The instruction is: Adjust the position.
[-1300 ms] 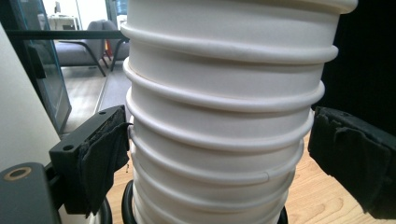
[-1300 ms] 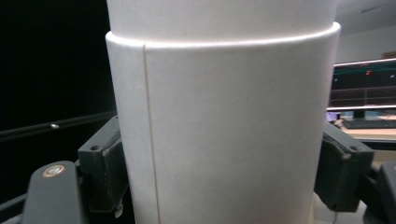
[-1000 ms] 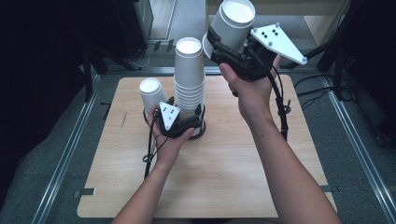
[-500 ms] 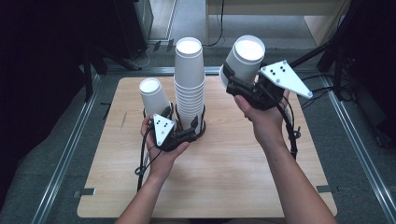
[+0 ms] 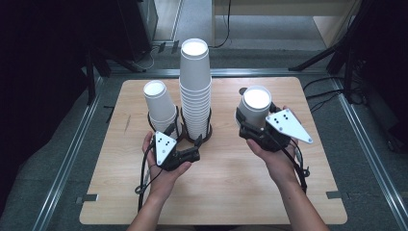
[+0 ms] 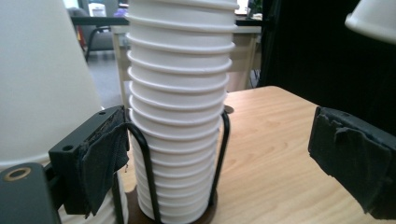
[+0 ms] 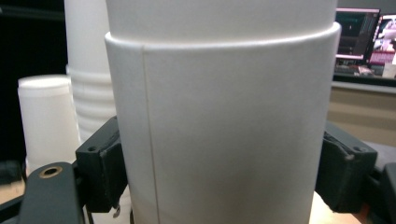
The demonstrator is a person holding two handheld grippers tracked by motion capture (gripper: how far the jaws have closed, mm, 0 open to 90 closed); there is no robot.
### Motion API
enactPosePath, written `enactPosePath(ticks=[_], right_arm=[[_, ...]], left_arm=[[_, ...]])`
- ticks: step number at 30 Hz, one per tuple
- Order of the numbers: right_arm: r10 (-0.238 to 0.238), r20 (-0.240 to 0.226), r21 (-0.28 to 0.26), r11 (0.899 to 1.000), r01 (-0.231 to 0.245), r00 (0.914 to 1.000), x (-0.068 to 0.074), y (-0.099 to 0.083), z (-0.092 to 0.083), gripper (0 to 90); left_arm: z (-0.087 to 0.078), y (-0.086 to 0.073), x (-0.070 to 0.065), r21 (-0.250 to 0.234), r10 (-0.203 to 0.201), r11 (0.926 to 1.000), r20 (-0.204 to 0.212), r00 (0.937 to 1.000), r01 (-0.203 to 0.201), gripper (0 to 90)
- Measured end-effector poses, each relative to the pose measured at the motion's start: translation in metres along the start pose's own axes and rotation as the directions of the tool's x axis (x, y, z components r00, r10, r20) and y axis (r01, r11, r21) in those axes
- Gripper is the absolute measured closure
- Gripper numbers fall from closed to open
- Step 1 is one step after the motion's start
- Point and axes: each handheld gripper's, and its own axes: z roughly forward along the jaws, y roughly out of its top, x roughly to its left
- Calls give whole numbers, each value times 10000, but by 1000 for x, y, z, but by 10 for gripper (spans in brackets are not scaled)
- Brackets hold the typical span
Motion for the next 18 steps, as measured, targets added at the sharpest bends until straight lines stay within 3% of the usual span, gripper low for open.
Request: enactPosePath(ticks=[6,7,8,9,11,12,13,14,15,16,18], right_arm=[[-579,221,235,9981,573,9981,-2,-26,-12,181],[-685,377,317,9972,673,9969,-3,-33,-16,181],[-685,377,317,9972,673,9969,-3,-33,-16,181],[-633,142,428,9971,626,9979,-6,-42,-20,181],[-706,-16,457,9965,706,9975,-6,-51,-23,181],[-706,-16,457,9965,706,9975,-6,-51,-23,181],[-1028,-147,624,9927,1035,9946,-4,-59,-23,181],[-1402,-159,674,9877,1410,9900,-2,-62,-23,181],[-1653,-143,642,9840,1659,9861,-1,-64,-24,182],[-1727,-217,611,9829,1737,9847,0,-66,-25,182],[-1863,-406,605,9802,1885,9817,3,-71,-26,182]], left_arm=[[-3,-1,-7,395,120,9991,562,9983,-143,52],[-6,-2,-10,533,167,9983,897,9958,-216,29],[-6,-2,-10,533,167,9983,897,9958,-216,2],[-8,-3,-12,681,201,9973,1158,9931,-281,2],[-8,-5,-14,718,208,9970,1264,9918,-301,2],[-9,-5,-14,775,206,9965,1408,9898,-317,2],[-9,-7,-16,878,127,9958,1683,9857,-279,2],[-9,-7,-16,878,127,9958,1683,9857,-279,2],[-9,-8,-19,966,135,9948,1983,9801,-333,2],[-9,-8,-19,966,135,9948,1983,9801,-333,1],[-9,-8,-20,1079,111,9934,2363,9716,-376,1]])
